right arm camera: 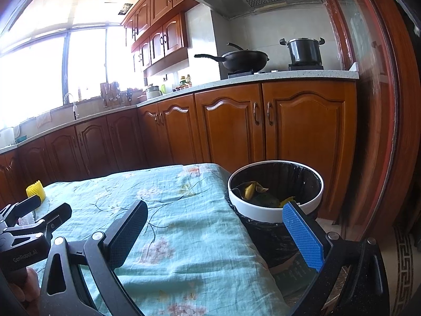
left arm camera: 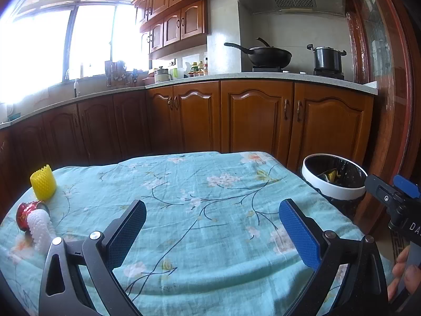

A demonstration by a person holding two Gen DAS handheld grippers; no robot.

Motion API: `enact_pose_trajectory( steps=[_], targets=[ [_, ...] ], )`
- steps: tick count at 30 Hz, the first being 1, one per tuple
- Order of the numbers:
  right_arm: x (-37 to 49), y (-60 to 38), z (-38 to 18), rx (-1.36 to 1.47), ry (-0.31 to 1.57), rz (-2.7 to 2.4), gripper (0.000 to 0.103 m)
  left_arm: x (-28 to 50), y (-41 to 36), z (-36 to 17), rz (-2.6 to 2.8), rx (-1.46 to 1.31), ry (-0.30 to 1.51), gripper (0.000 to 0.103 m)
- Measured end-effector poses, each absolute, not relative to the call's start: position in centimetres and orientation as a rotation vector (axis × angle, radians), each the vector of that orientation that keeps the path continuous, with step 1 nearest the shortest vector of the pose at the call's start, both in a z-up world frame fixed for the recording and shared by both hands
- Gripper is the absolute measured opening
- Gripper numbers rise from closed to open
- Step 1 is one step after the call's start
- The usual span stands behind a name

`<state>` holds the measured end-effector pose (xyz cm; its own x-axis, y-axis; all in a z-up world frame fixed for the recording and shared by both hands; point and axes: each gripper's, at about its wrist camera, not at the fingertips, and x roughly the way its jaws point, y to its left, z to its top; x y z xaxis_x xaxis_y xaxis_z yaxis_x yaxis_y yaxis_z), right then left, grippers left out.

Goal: Collect trash

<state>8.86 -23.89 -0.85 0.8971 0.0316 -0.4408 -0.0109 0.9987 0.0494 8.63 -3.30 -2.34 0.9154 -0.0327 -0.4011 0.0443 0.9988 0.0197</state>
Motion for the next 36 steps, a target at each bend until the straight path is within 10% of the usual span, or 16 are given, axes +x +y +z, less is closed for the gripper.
enact_pose_trajectory(
  steps=[36],
  targets=[
    [8.97,-23.46,-0.18,0.066,0.457,0.040,0.103,8.68,-3.15,-2.09,-0.057,0.026,0.423,0.102]
  ],
)
